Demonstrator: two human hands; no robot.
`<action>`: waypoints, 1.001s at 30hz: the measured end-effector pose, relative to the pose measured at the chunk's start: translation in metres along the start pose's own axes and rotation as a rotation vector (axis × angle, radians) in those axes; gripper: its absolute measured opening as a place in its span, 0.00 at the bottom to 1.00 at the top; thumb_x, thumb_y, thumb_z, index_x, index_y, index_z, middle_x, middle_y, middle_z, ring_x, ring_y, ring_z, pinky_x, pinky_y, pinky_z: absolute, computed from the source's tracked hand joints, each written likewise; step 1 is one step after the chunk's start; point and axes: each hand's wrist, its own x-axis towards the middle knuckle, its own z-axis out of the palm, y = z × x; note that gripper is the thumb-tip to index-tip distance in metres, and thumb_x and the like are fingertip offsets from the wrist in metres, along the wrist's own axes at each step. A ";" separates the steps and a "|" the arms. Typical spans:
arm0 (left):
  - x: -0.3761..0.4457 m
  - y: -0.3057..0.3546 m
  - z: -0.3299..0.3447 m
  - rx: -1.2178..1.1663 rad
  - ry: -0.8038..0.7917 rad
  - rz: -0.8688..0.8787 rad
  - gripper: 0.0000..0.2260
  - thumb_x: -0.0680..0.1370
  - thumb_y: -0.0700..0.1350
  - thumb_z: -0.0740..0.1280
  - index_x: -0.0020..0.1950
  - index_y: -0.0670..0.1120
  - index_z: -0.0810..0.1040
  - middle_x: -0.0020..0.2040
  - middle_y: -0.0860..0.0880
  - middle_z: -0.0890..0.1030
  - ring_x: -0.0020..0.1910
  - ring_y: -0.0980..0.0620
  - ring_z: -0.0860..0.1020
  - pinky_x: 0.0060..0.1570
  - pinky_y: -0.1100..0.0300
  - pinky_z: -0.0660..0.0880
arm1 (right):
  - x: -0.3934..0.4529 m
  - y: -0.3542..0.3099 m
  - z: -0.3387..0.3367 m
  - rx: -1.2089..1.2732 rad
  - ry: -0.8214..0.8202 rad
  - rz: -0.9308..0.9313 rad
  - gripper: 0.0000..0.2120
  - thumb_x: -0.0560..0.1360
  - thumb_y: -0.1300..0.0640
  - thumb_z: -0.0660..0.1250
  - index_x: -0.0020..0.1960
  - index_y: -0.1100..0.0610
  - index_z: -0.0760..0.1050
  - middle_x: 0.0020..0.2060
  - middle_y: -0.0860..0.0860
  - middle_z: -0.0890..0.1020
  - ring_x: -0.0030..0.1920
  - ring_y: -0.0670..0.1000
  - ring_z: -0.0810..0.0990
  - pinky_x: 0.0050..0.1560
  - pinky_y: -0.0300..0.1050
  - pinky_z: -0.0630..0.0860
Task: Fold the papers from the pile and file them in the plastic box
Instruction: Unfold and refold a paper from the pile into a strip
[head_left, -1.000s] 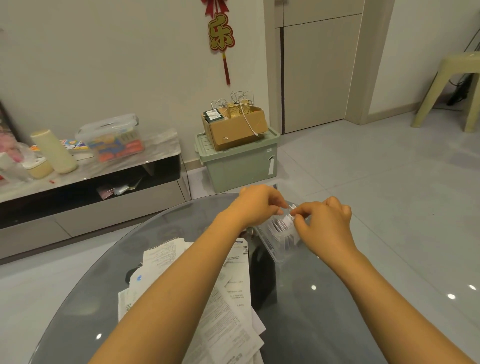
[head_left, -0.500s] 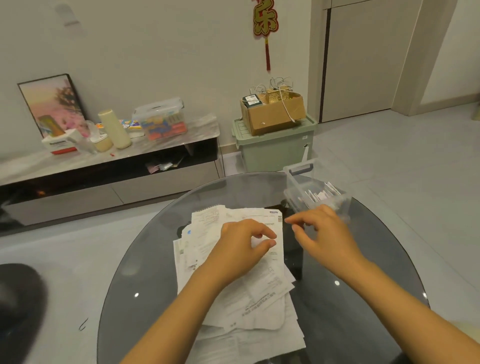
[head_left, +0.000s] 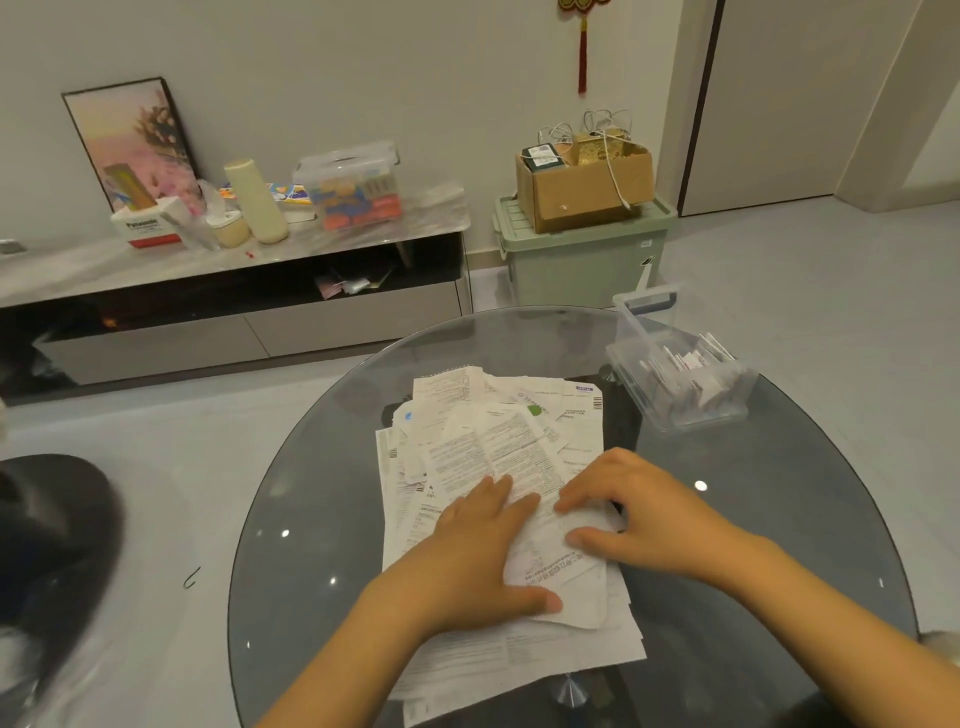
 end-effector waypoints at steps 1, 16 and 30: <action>0.000 0.001 0.000 0.016 -0.010 0.010 0.42 0.73 0.64 0.65 0.77 0.57 0.42 0.77 0.54 0.38 0.76 0.53 0.36 0.75 0.51 0.43 | -0.001 -0.001 -0.001 -0.001 -0.043 -0.020 0.18 0.69 0.41 0.70 0.58 0.41 0.76 0.55 0.35 0.75 0.60 0.36 0.66 0.58 0.33 0.68; -0.001 -0.004 -0.003 0.030 -0.070 0.082 0.38 0.74 0.63 0.64 0.77 0.59 0.45 0.77 0.55 0.36 0.75 0.56 0.34 0.72 0.56 0.39 | -0.005 -0.004 -0.009 -0.028 -0.164 -0.106 0.08 0.72 0.43 0.68 0.49 0.42 0.81 0.62 0.36 0.74 0.63 0.35 0.64 0.64 0.35 0.59; 0.006 -0.016 -0.020 -0.654 0.297 -0.039 0.09 0.76 0.49 0.68 0.37 0.48 0.77 0.32 0.55 0.75 0.31 0.58 0.72 0.35 0.64 0.67 | 0.000 -0.016 -0.013 0.665 0.176 0.168 0.09 0.71 0.58 0.72 0.50 0.51 0.77 0.45 0.49 0.84 0.45 0.49 0.82 0.48 0.47 0.80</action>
